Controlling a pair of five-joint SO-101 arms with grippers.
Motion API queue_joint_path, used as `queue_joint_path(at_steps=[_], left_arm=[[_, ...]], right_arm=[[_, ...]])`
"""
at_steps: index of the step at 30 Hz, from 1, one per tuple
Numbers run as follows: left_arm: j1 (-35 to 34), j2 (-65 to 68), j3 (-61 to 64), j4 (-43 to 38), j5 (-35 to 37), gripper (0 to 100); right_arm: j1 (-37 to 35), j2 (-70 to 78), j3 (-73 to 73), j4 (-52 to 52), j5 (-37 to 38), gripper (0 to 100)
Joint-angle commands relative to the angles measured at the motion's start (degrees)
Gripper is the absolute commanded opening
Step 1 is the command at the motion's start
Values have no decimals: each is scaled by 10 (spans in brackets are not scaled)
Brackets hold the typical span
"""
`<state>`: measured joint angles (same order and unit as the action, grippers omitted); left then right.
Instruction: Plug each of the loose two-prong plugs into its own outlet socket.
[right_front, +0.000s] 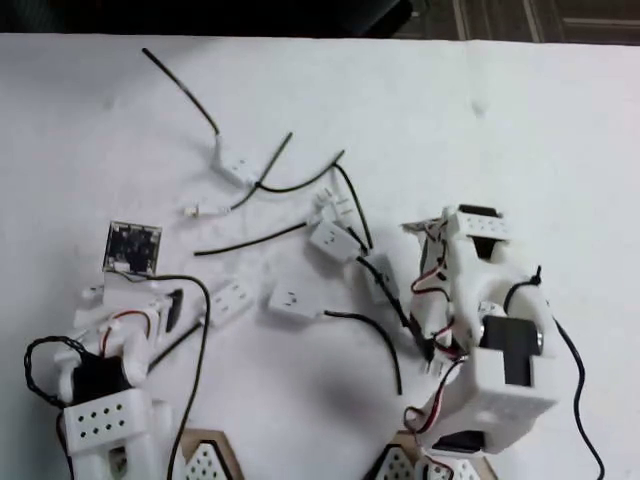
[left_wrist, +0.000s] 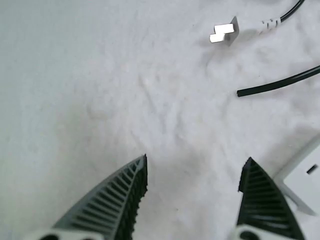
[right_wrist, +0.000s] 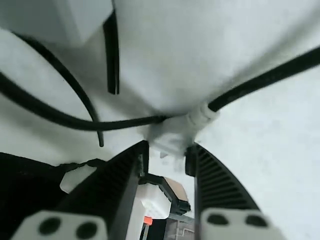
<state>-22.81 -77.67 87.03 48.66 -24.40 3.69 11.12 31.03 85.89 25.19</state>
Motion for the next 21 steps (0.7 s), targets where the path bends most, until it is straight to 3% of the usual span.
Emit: queue_joint_path(at_steps=[1, 4, 7, 17, 21], left_arm=[[-5, -8, -3, -8, 3, 294], [-5, -8, -3, -8, 3, 294], [-5, -8, -3, -8, 3, 294], [-4, -8, -3, -8, 3, 294], [-4, -8, -3, -8, 3, 294]], right_arm=[[-17, 38, 3, -24, -5, 113], [-15, 44, 2, -27, -5, 93], [-16, 44, -7, -23, -5, 10], [-16, -73, -28, 0, 0, 17], [-15, -153, -28, -2, 62, 17]])
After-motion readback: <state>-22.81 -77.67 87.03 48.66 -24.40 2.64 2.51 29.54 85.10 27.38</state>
